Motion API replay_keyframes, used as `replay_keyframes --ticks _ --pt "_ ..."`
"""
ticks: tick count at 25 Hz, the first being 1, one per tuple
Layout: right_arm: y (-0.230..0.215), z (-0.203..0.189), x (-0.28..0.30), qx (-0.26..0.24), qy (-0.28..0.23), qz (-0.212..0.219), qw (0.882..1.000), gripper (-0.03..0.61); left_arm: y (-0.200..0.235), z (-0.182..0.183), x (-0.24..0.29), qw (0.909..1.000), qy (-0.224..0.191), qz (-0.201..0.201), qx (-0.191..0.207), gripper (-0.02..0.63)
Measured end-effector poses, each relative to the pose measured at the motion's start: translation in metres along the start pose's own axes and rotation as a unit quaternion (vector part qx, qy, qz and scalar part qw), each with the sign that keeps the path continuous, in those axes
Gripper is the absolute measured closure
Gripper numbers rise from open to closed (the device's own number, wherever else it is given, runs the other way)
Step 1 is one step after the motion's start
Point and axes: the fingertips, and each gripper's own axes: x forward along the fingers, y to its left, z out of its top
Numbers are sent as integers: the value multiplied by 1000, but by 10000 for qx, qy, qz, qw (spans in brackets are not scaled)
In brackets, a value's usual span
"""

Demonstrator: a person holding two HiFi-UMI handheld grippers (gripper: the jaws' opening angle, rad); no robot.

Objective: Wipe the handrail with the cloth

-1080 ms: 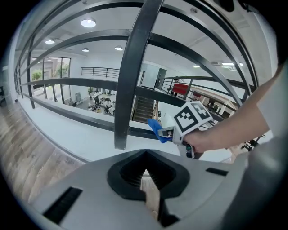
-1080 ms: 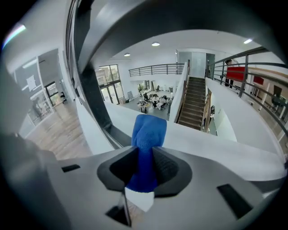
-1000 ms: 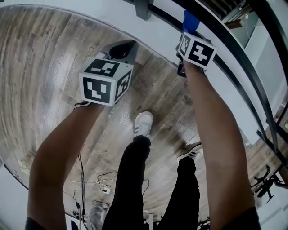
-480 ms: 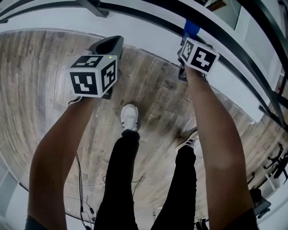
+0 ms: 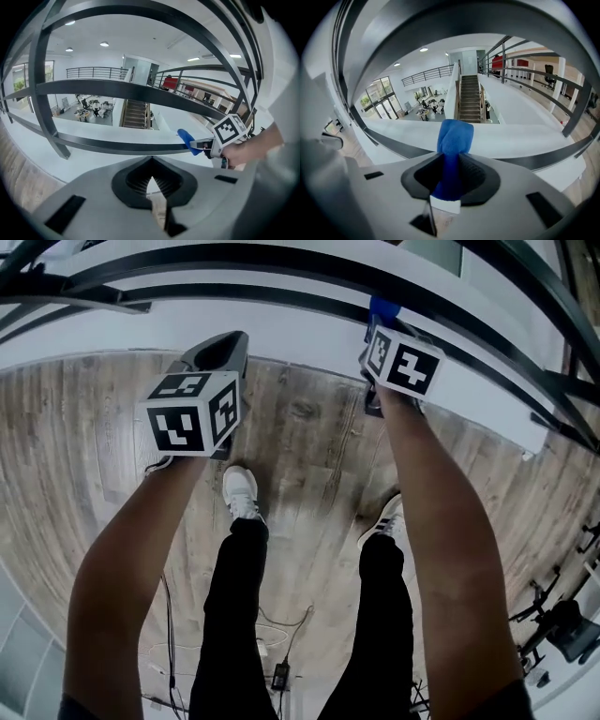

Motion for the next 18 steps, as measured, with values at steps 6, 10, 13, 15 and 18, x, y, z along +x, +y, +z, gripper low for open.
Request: replay_keyframes --ticks 6,10,13,15,18 --pt "-94 -11 -23 125 33 -115 9998 471 -91 14 31 9992 35 -250 296 612" --pt "-156 -11 -33 178 41 -154 9997 471 -147 25 52 9985 37 -341 427 611" --pt "-203 -15 -43 214 39 -203 9996 471 -196 26 67 9971 100 -476 584 611" --pt "-233 -18 -50 194 48 -220 9996 471 -227 27 76 9961 138 -558 665 611" --pt "-278 -22 -60 213 17 -273 9994 471 -263 30 90 9954 173 -601 724 611"
